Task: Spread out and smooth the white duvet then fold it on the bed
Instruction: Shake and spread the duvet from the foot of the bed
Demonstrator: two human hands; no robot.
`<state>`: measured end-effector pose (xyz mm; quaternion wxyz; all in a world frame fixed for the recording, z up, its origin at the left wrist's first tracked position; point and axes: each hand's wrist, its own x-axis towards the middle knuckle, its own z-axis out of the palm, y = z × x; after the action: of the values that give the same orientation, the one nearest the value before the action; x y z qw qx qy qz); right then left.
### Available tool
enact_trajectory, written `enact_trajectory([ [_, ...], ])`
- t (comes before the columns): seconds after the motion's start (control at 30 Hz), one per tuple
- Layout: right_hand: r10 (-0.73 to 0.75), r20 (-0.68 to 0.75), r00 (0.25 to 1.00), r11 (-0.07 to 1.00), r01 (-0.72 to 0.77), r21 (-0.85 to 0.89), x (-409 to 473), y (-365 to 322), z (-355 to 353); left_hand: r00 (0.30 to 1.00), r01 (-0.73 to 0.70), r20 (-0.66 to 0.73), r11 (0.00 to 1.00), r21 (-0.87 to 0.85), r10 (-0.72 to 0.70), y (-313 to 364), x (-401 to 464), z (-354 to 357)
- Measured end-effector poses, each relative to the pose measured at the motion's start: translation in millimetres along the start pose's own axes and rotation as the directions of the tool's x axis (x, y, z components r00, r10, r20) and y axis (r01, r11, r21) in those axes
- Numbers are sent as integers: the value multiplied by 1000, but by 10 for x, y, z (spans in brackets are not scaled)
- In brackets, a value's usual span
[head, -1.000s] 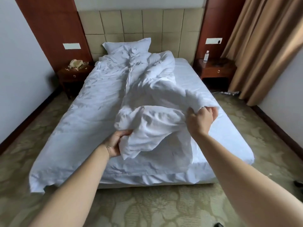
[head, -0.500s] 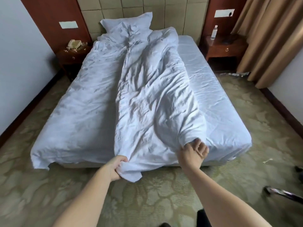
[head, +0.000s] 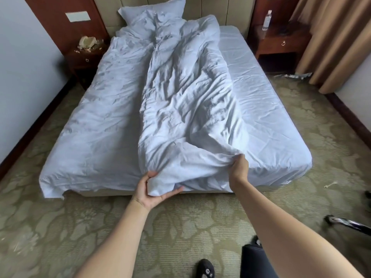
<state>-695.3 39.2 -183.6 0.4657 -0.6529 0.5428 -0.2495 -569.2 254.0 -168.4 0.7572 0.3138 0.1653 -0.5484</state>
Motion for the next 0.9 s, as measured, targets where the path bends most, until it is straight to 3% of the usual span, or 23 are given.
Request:
enact_trajectory([
  [0.07,40,3,999,999,-40,-12,72,43,-46,994,-107,20,991,-78,109,49,44,70],
  [0.1,-64,73,995,993,70,-94,98,65,-100,982,-184,23,977,-107,187,113,56,107],
  [0.13,-196,208,958,920,253,-300,90,62,-185,965,-260,11,959,-113,263,186,45,155],
  [0.17,-258,384,886,719,442,-536,76,49,-276,947,-320,1,942,-102,322,273,45,183],
  [0.23,-249,514,821,343,572,-746,83,9,-400,934,-358,10,934,8,358,399,-19,282],
  [0.27,-320,504,802,268,587,-764,105,-47,-470,934,-358,13,931,71,358,437,-78,365],
  [0.33,-481,427,766,219,577,-787,156,-387,-608,916,-400,29,908,128,400,520,-176,554],
  [0.37,-602,409,686,142,595,-791,182,-556,-702,900,-437,49,891,127,434,580,-211,652],
  [0.43,-840,328,431,-15,587,-810,205,-787,-916,880,-475,80,871,123,468,659,-324,797],
  [0.47,-886,306,348,-60,569,-820,177,-796,-1010,899,-439,66,885,154,434,656,-365,781],
  [0.5,-889,323,325,-95,559,-824,139,-700,-1062,922,-382,30,897,224,385,619,-386,708],
  [0.53,-828,390,402,-109,567,-816,95,-547,-1089,940,-294,-70,895,336,335,556,-383,551],
  [0.57,-688,464,558,-74,582,-810,8,-382,-1102,942,-177,-179,871,458,286,447,-389,360],
  [0.6,-411,552,725,-80,574,-815,-90,-201,-1095,930,-53,-283,847,529,235,323,-420,163],
  [0.63,-158,597,786,-111,587,-802,-173,25,-1098,915,47,-355,820,571,194,205,-463,-21],
  [0.67,-82,596,799,-110,587,-802,-211,194,-1110,897,124,-412,801,585,162,117,-527,-136],
  [0.7,-86,615,784,-175,595,-784,-246,222,-1117,888,170,-437,781,602,143,94,-573,-186],
  [0.73,-212,635,743,-197,604,-772,-248,103,-1118,886,178,-446,793,583,129,122,-591,-144],
  [0.77,-423,636,646,-221,607,-764,-168,-40,-1155,899,151,-417,798,583,134,216,-598,-49],
  [0.8,-642,583,498,-248,584,-773,-80,-241,-1244,917,72,-364,828,556,165,319,-621,95],
  [0.83,-756,495,428,-239,524,-818,-25,-435,-1369,927,-25,-308,858,513,212,442,-617,261],
  [0.9,-815,324,481,-104,428,-898,-21,-579,-1546,940,-176,-197,889,423,280,585,-663,581],
])
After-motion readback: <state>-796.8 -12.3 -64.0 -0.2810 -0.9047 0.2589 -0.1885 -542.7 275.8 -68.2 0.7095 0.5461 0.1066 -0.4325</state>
